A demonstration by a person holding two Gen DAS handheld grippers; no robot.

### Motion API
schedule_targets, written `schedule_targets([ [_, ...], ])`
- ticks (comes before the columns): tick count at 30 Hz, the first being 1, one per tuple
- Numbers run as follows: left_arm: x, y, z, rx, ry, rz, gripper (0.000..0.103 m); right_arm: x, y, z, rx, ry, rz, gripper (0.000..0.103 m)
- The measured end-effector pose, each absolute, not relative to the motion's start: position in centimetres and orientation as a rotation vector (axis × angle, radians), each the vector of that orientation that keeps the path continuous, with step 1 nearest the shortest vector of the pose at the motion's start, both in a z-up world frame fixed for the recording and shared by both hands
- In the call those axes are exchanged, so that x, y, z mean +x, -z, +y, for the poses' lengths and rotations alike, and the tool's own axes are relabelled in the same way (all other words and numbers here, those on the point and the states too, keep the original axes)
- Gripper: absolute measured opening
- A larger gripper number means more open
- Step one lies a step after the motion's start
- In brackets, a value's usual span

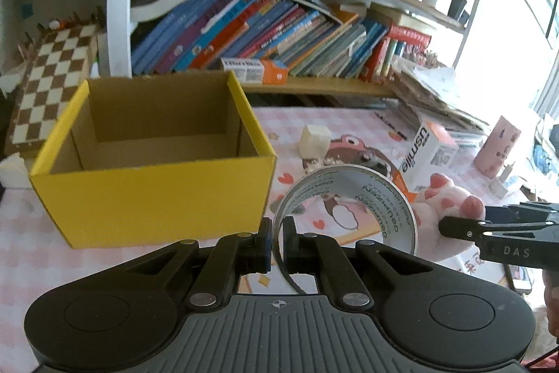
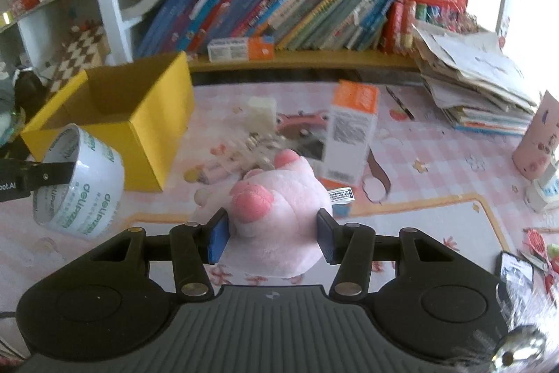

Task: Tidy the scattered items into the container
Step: 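Carry the tape roll with the left tool while the right tool carries the pig to the box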

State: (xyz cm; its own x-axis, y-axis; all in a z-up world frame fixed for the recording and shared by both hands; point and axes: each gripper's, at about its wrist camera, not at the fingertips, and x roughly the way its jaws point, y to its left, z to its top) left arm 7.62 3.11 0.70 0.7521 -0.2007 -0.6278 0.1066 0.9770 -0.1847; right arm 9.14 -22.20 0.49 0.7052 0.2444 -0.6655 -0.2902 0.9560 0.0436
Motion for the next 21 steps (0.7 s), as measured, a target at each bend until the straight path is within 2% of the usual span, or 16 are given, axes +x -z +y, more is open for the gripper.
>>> schedule_targets([
  [21,7.6,-5.0,11.7,-0.153,0.074,0.509,0.004,10.0,-7.4,-13.5,-0.124,-0.465,0.525,0.049],
])
